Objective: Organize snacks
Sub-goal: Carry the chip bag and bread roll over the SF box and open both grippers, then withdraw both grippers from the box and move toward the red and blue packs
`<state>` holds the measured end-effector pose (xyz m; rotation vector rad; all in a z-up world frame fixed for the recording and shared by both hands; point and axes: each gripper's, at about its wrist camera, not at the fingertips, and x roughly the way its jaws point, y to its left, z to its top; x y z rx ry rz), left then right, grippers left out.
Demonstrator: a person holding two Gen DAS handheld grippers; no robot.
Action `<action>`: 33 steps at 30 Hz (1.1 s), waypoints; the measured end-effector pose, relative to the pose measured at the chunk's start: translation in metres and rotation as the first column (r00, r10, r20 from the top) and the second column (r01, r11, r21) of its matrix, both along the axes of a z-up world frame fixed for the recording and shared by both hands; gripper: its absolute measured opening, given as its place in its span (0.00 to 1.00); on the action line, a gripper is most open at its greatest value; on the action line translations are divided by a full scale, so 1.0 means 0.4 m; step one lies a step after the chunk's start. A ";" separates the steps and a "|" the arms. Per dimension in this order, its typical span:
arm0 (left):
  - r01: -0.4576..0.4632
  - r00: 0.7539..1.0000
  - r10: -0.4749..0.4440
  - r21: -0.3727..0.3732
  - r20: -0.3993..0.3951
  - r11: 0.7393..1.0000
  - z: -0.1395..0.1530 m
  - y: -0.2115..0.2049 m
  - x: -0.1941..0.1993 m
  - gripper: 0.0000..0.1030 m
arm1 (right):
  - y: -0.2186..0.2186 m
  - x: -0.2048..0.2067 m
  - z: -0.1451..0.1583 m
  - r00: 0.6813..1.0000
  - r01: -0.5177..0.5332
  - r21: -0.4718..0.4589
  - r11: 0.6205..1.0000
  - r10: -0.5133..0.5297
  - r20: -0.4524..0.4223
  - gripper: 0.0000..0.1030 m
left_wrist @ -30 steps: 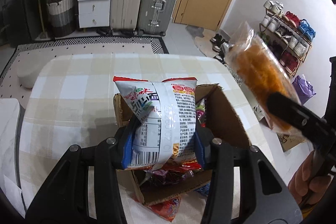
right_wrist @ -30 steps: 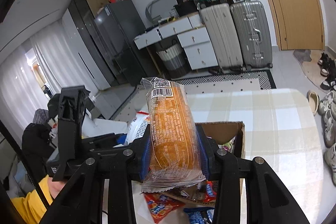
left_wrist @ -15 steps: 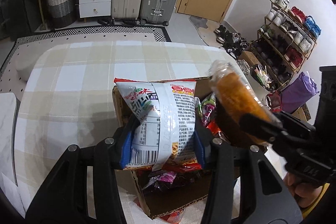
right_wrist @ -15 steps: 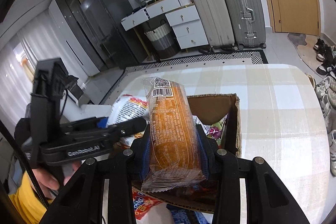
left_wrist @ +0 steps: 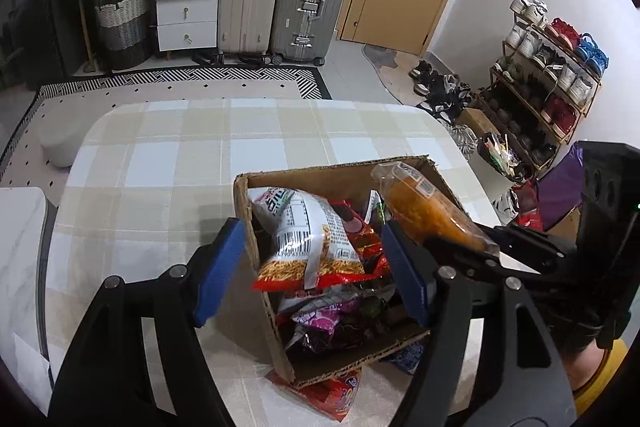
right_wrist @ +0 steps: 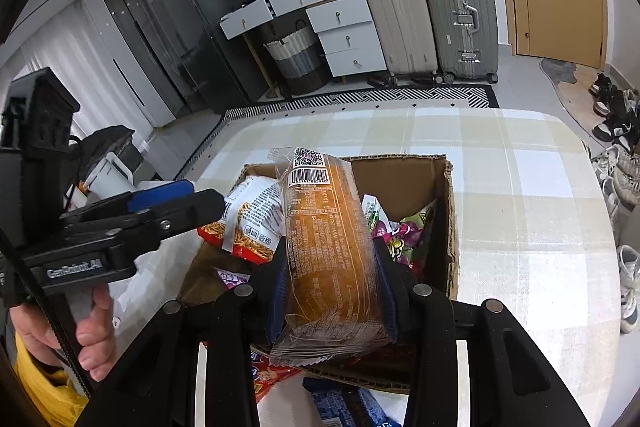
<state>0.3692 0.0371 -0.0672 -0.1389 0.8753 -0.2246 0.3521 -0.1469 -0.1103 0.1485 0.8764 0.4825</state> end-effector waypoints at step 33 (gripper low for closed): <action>0.004 0.998 -0.007 0.045 0.057 0.999 0.122 -0.008 -0.208 0.71 | -0.002 -0.134 0.153 0.991 0.027 -0.012 1.000 -0.025 0.133 0.37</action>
